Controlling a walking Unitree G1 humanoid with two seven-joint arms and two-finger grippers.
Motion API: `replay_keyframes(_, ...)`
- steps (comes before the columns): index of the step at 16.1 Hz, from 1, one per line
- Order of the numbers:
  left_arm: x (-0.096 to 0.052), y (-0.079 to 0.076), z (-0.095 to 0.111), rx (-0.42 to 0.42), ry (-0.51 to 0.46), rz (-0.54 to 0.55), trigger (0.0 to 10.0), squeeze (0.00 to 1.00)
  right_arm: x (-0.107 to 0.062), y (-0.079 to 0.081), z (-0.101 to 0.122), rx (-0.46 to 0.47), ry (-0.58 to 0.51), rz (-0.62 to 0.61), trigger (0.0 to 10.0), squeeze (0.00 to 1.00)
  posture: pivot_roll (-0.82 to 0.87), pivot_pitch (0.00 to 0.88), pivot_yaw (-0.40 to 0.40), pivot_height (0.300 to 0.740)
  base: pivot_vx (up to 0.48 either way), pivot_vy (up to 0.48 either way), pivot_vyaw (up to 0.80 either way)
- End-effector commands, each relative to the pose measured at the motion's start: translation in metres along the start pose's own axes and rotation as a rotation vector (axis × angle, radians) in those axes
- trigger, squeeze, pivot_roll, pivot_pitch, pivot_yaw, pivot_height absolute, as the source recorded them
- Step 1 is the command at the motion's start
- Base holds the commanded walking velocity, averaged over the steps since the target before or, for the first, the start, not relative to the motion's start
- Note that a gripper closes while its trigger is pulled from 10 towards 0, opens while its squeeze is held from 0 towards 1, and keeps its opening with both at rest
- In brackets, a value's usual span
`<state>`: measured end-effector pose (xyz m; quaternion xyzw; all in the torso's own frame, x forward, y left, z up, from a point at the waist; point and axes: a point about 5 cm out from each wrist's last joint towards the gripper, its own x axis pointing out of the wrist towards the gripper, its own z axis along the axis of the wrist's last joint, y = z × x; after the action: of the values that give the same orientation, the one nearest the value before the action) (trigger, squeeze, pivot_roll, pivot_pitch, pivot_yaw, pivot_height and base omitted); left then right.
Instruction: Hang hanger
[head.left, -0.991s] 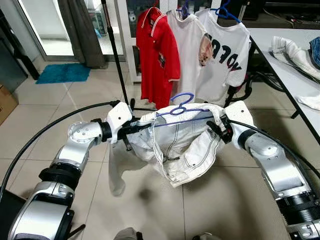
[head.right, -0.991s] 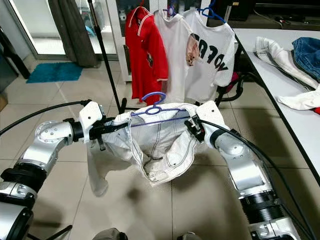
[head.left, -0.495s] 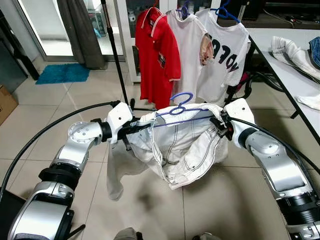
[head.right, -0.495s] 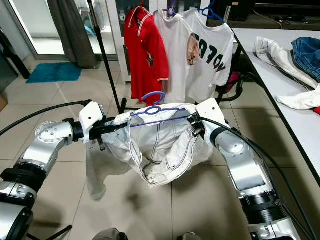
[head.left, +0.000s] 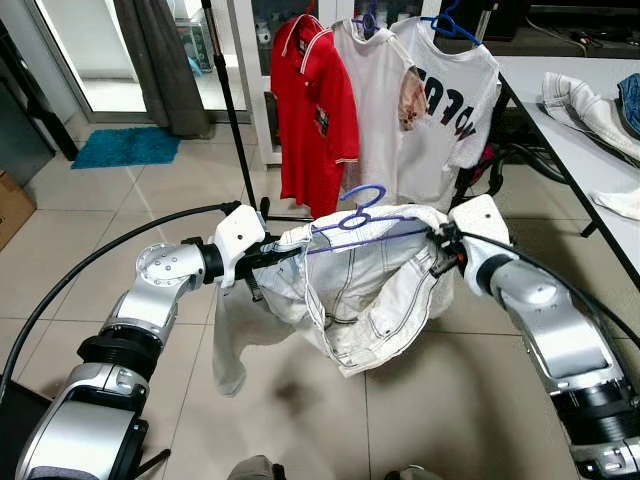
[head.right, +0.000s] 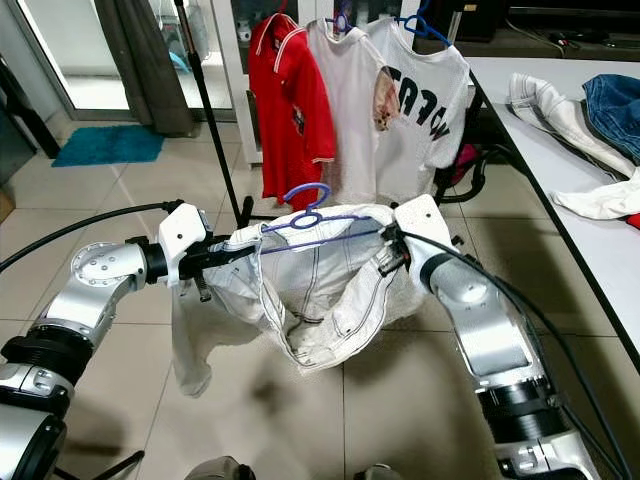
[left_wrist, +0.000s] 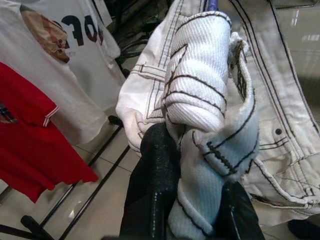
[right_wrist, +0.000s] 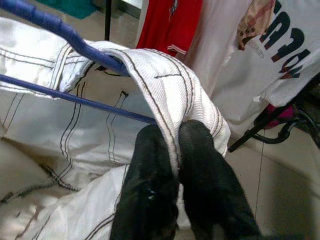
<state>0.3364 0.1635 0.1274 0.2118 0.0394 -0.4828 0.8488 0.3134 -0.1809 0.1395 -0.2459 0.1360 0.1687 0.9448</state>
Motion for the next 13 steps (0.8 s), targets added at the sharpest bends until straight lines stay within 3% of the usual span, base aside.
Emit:
replay_keyframes(1, -0.002, 0.005, 0.009, 0.062, -0.023, 0.006, 0.0, 0.0, 0.001, -0.004, 0.002, 0.025, -0.004, -0.01, 0.0, 0.0, -0.02, 0.0, 0.037, 0.74, 0.0, 0.0, 0.0)
replay_keyframes(10, -0.011, -0.003, -0.014, 0.156, 0.137, -0.04, 0.0, 0.0, -0.004, -0.029, -0.009, 0.222, 0.015, -0.012, 0.0, 0.0, -0.02, 0.0, 0.027, 0.74, 0.0, 0.0, 0.0)
replay_keyframes(13, -0.01, -0.011, -0.024, 0.212, 0.206, -0.079, 0.0, 0.0, 0.003, -0.035, 0.004, 0.462, -0.046, -0.005, 0.0, 0.0, -0.02, 0.0, 0.026, 0.74, 0.0, 0.0, 0.0)
